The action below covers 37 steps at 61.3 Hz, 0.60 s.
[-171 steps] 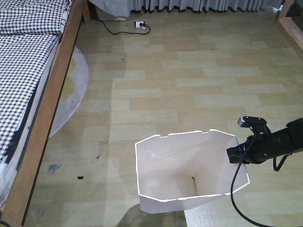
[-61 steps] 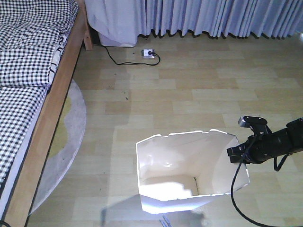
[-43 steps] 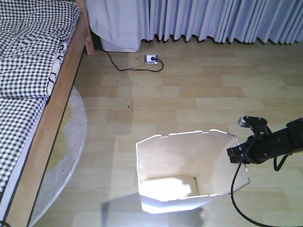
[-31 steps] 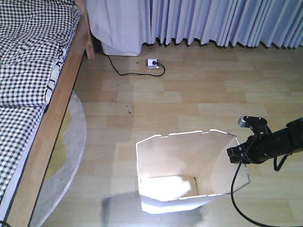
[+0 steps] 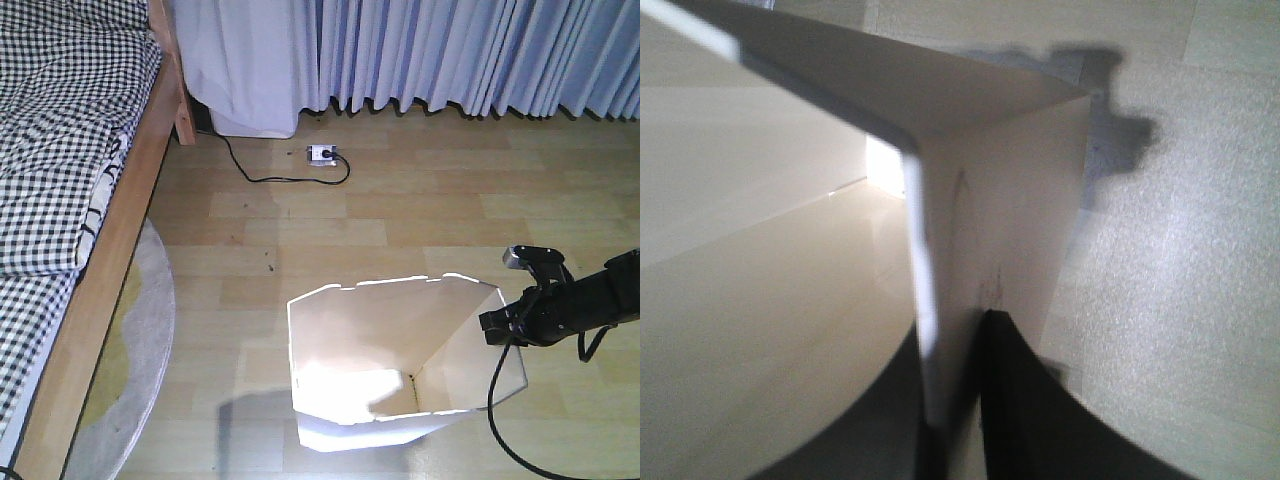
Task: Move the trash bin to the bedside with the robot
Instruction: 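Drive toward the bed and curtains carrying the bin with the right gripper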
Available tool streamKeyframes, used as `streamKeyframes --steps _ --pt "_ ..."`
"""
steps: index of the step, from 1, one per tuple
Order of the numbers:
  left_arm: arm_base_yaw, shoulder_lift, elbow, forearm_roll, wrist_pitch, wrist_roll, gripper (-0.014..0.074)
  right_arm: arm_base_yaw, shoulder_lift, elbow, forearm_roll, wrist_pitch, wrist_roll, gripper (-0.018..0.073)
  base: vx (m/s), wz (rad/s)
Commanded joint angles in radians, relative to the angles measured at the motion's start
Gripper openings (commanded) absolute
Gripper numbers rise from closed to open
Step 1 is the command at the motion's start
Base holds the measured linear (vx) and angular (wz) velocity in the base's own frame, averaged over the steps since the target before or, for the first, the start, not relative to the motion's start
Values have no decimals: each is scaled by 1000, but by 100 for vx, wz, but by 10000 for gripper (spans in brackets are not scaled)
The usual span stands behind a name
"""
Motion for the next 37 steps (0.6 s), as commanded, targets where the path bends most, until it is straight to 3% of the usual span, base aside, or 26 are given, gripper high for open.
streamKeyframes --steps 1,37 --pt "-7 -6 12 -9 -74 -14 -6 -4 -68 -15 61 171 7 -4 23 -3" --pt "-7 -6 12 -9 -74 -14 -6 -4 -68 -15 61 171 7 -4 21 -8"
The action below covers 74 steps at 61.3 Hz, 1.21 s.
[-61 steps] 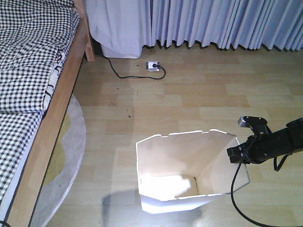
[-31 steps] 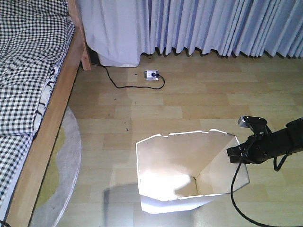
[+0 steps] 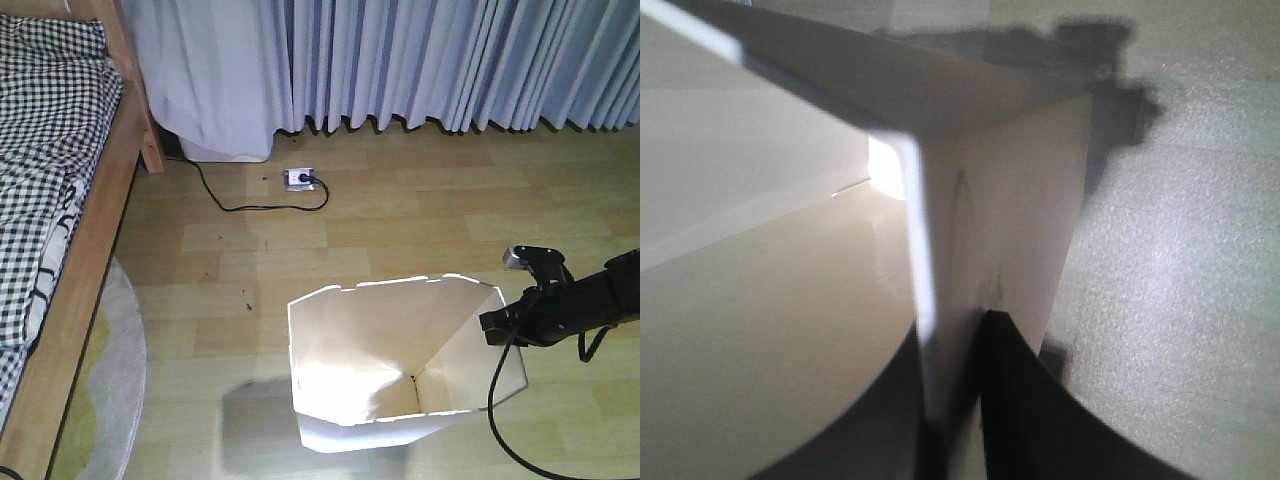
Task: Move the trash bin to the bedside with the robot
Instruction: 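Drive toward the bed and curtains carrying the bin with the right gripper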
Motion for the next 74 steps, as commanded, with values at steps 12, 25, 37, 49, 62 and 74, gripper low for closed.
streamKeyframes --steps 12,25,37,49,62,74 --pt "-7 -6 12 -9 -74 -14 -6 -4 -68 -15 61 172 7 -4 19 -4" --pt "-7 -6 12 -9 -74 -14 -6 -4 -68 -15 61 172 7 -4 19 4" --pt "-7 -6 12 -9 -74 -14 -6 -4 -68 -15 61 173 7 -4 20 7" --pt "-7 -6 12 -9 -74 -14 -6 -4 -68 -15 61 173 7 -4 21 7" --pt "-7 -6 12 -9 -74 -14 -6 -4 -68 -15 61 173 7 -4 21 5" --pt "-7 -6 12 -9 -74 -14 -6 -4 -68 -15 61 173 7 -4 20 1"
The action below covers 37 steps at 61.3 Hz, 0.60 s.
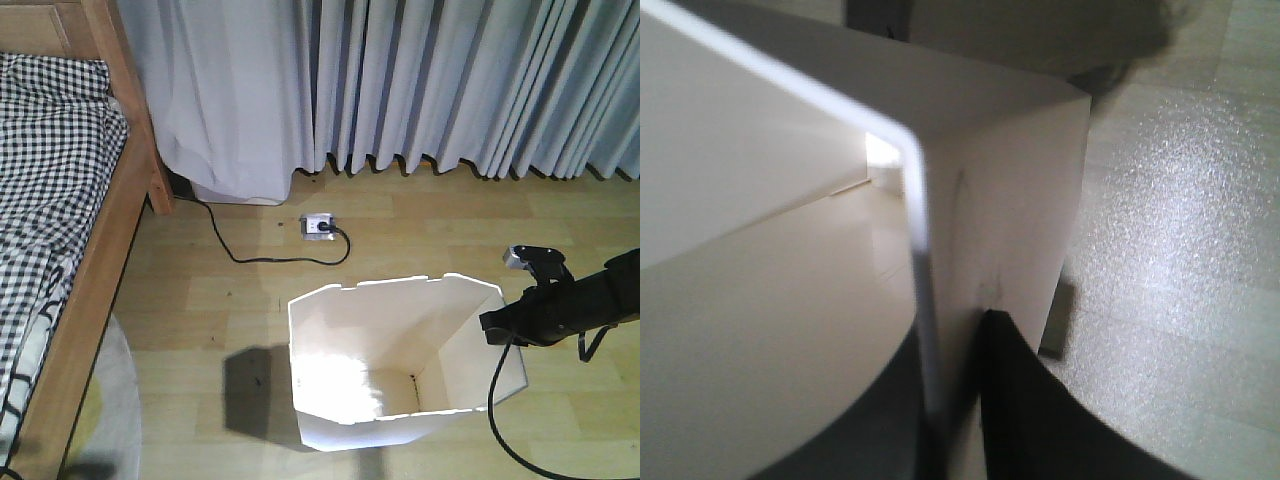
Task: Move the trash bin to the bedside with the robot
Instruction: 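Drive toward the bed and curtains carrying the bin with the right gripper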
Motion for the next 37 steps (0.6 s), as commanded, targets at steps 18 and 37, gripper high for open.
streamKeyframes --steps 18,37 --pt "-7 -6 12 -9 -74 -14 -6 -4 -68 -15 61 177 7 -4 19 1" --pt "-7 -6 12 -9 -74 -14 -6 -4 -68 -15 61 177 7 -4 20 0"
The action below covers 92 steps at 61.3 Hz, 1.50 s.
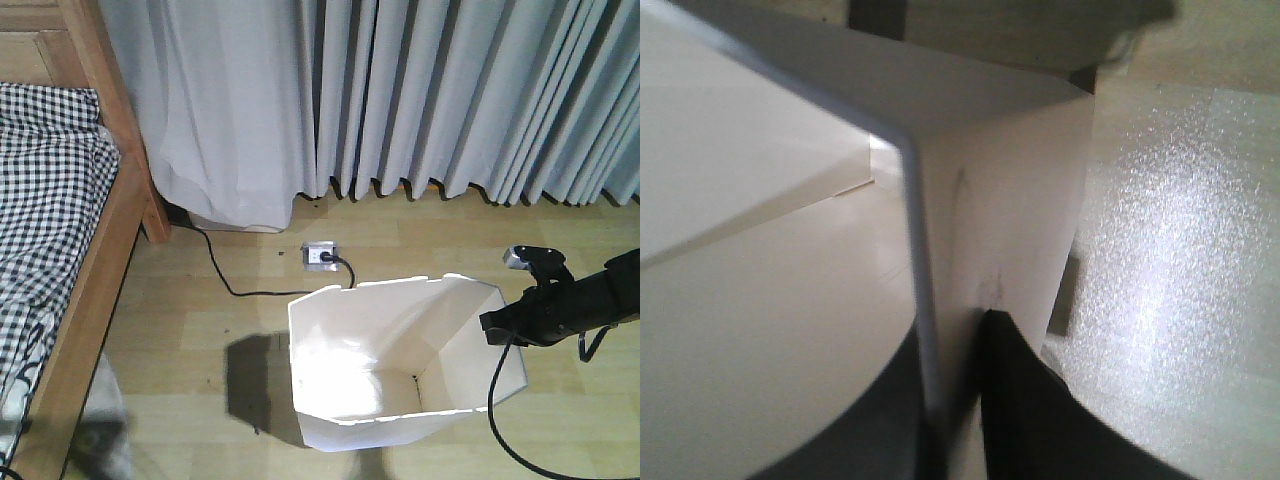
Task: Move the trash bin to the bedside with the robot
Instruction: 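Drive toward the bed and curtains carrying the bin with the right gripper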
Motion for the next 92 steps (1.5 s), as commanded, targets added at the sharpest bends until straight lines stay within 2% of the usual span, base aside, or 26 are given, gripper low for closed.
streamKeyframes --steps 1,92 --pt "-7 -6 12 -9 -74 -14 -6 -4 -68 -15 61 178 7 -4 20 2" --pt "-7 -6 12 -9 -74 -14 -6 -4 -68 -15 61 174 7 -4 16 2"
